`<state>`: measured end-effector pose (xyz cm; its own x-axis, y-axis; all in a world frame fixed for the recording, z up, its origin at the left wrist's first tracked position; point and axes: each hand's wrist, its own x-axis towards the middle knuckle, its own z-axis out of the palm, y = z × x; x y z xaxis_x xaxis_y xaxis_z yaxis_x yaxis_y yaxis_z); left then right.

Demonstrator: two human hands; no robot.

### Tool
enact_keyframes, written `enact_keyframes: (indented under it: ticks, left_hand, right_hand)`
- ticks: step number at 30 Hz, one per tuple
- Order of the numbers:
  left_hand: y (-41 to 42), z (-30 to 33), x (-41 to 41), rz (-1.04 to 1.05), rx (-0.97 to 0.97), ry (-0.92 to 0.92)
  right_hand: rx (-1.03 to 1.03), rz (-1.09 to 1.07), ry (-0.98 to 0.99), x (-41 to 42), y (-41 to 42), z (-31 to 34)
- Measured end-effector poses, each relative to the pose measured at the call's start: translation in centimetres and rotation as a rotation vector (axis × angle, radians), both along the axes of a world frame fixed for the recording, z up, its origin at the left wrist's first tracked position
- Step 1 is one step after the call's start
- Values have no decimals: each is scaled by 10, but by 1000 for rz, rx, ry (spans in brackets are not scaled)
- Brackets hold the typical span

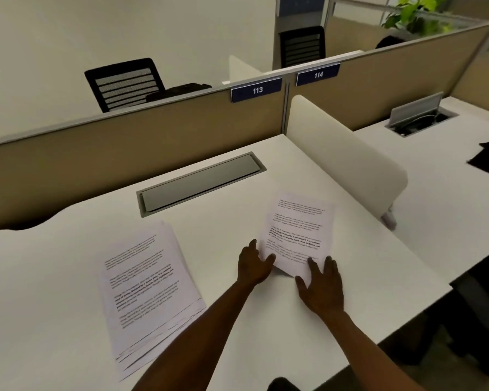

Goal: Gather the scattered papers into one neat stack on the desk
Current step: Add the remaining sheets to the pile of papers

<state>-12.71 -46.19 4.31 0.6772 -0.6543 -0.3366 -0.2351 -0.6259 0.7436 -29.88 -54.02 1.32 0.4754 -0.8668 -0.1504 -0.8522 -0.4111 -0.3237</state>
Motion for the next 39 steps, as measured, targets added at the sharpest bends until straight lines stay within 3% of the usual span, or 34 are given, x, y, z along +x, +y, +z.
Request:
enact_keyframes:
  ticks: [5,10,18,22,25,39]
  left_hand:
    - [-19,7,-4,213,-95,457]
    - [-10,5,4,222,-217,648]
    - [2,26,6,99,-299,679]
    - [28,31,15,166,-385,740]
    - [51,33,24,200,-446,733]
    - [191,46,87,490,-380,205]
  right_hand:
    - [45,-16,-18,-16,-9,-1]
    - [101,24,-69,-26,13,-12]
    - [160,-154,-255,-23,13,12]
    - [472,-412,-524,-15,0,27]
    - [797,-532,-778,-3,-3,37]
    - [816,68,-691,118,60,65]
